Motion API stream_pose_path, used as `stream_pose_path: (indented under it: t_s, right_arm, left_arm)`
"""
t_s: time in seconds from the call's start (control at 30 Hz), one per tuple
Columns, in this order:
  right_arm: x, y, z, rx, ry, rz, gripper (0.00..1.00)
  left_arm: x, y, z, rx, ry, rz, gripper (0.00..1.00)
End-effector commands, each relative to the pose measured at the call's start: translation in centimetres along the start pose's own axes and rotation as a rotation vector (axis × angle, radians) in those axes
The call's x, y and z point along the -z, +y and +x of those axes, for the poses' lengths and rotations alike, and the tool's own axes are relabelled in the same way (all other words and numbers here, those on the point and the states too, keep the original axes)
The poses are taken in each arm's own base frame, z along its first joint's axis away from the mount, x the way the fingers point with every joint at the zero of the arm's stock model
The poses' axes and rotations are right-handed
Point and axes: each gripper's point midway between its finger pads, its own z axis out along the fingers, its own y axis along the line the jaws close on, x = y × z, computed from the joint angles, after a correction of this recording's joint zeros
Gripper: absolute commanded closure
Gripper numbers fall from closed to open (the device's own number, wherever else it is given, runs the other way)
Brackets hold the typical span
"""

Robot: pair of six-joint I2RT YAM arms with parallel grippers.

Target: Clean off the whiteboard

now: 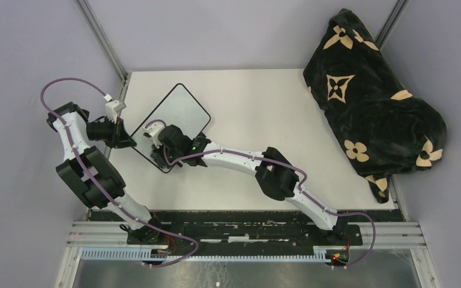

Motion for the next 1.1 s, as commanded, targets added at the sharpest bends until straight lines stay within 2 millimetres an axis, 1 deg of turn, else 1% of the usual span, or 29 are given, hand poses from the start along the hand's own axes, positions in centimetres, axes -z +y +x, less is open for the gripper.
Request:
stream_pose_path:
  t_s: [0.0,0.07,0.2,0.27,0.33,0.4,0.5,0.57,0.8,0.87,0.93,1.07]
  right_arm:
    - [1.4,-5.9,-1.0,0.028,-0.023,0.164,0.99]
    - [1.8,-7.4,-0.9,0.032,-0.018,0.195,0.99]
    - [2.4,-11.1,-0.1,0.028,0.004,0.277,0.99]
    - [2.8,-12.6,-0.1,0.027,0.007,0.306,0.99]
    - [3.2,-13.7,-0.6,0.030,0.001,0.325,1.00]
    - [3.5,-14.1,-1.2,0.038,-0.009,0.329,0.99]
    - [3.4,-13.3,-2.3,0.043,-0.028,0.295,0.99]
    - [3.2,-12.2,-2.9,0.038,-0.042,0.269,0.99]
    - [2.2,-5.0,-5.2,0.069,-0.104,0.142,0.99]
    - [1.8,-3.5,-5.3,0.076,-0.113,0.117,0.99]
    - [1.5,-2.9,-5.2,0.069,-0.115,0.102,0.99]
    - [1.3,-3.1,-4.9,0.070,-0.111,0.103,0.99]
  left_arm:
    - [0.1,-0.9,1.1,-0.013,0.066,0.002,0.97]
    - [0.1,-1.0,1.1,-0.014,0.068,0.001,0.97]
    - [0.2,-1.0,1.1,-0.020,0.072,-0.006,0.97]
    - [0.3,-1.0,1.1,-0.021,0.073,-0.009,0.97]
    - [0.3,-1.0,1.1,-0.021,0.074,-0.010,0.97]
    - [0.3,-1.0,1.0,-0.021,0.074,-0.011,0.97]
    - [0.3,-1.0,1.0,-0.017,0.073,-0.012,0.97]
    - [0.3,-1.0,1.0,-0.017,0.072,-0.012,0.97]
    - [0.4,-1.0,1.0,-0.015,0.077,-0.015,0.97]
    - [0.3,-1.1,1.0,-0.012,0.078,-0.013,0.97]
    - [0.3,-1.1,1.1,-0.010,0.083,-0.012,0.97]
    - [0.2,-1.2,1.4,-0.011,0.090,-0.011,0.97]
